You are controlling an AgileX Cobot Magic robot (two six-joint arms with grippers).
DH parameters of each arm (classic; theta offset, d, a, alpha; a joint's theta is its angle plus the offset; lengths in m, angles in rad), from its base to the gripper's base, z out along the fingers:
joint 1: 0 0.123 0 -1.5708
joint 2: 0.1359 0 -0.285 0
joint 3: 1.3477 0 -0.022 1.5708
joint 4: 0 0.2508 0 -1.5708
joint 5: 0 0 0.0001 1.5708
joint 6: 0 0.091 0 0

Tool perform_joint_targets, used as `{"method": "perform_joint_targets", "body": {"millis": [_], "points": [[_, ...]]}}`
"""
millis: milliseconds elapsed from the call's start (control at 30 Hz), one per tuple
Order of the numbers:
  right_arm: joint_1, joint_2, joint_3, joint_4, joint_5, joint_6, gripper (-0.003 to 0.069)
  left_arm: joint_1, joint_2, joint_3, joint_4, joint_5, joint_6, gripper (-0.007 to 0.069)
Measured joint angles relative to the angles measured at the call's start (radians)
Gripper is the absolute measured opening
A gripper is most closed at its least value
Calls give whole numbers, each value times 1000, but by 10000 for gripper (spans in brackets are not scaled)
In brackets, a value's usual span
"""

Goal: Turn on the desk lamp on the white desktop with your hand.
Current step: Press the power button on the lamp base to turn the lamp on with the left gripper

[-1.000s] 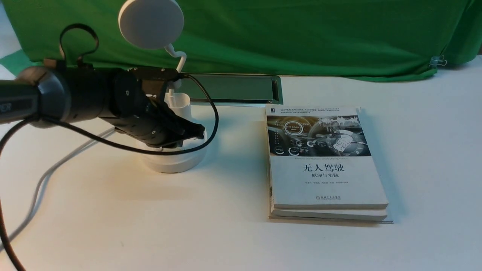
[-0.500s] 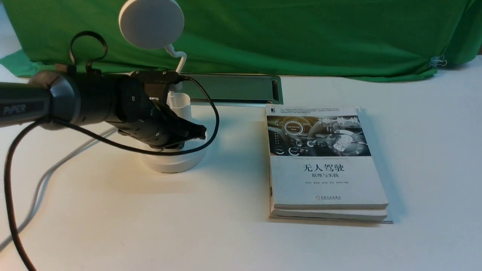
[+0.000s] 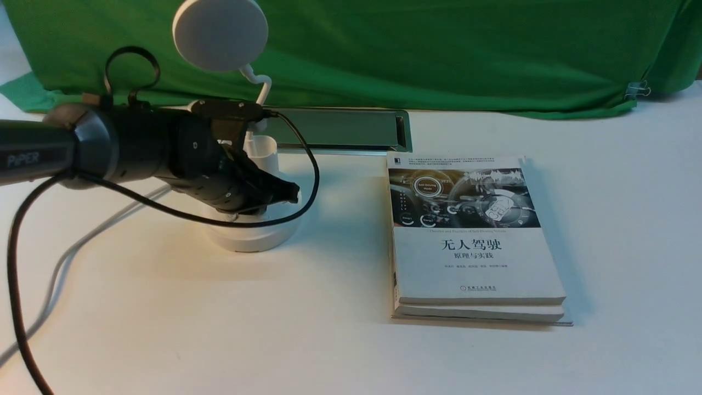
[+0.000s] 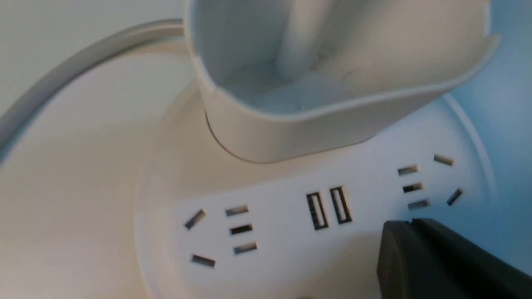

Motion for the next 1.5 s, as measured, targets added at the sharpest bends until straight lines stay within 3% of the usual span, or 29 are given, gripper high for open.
{"method": "perform_joint_targets", "body": {"millis": [1500], "points": [[0, 0, 0, 0, 0, 0, 238, -29, 16, -2, 18, 60, 16, 21]]}}
